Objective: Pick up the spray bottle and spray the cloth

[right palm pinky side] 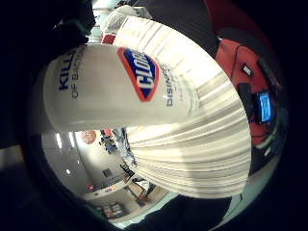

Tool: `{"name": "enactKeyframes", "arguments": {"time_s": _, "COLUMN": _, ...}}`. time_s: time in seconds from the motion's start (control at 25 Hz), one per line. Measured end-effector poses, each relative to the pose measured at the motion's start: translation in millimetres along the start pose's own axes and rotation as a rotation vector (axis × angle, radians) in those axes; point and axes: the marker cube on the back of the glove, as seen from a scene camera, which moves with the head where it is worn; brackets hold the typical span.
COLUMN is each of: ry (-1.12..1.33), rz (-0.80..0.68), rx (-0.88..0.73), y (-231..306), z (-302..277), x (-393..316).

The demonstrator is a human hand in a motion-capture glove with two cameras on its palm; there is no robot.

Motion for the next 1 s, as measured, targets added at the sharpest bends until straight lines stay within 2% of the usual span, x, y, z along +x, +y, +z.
{"name": "enactKeyframes", "arguments": {"time_s": 0.16, "ry": -0.015, "rz": -0.056, "rx": -0.013, "y": -9, "z": -3, "x": -25}}
{"name": "enactKeyframes", "arguments": {"time_s": 0.56, "ry": -0.007, "rz": -0.265, "rx": -0.05, "y": -3, "z": -9, "x": -151}}
{"name": "enactKeyframes", "arguments": {"time_s": 0.84, "ry": 0.026, "rz": -0.276, "rx": -0.088, "y": 1, "z": -1, "x": -151}}
{"name": "enactKeyframes", "arguments": {"time_s": 1.0, "ry": 0.026, "rz": -0.275, "rx": -0.183, "y": 21, "z": 30, "x": -159}}
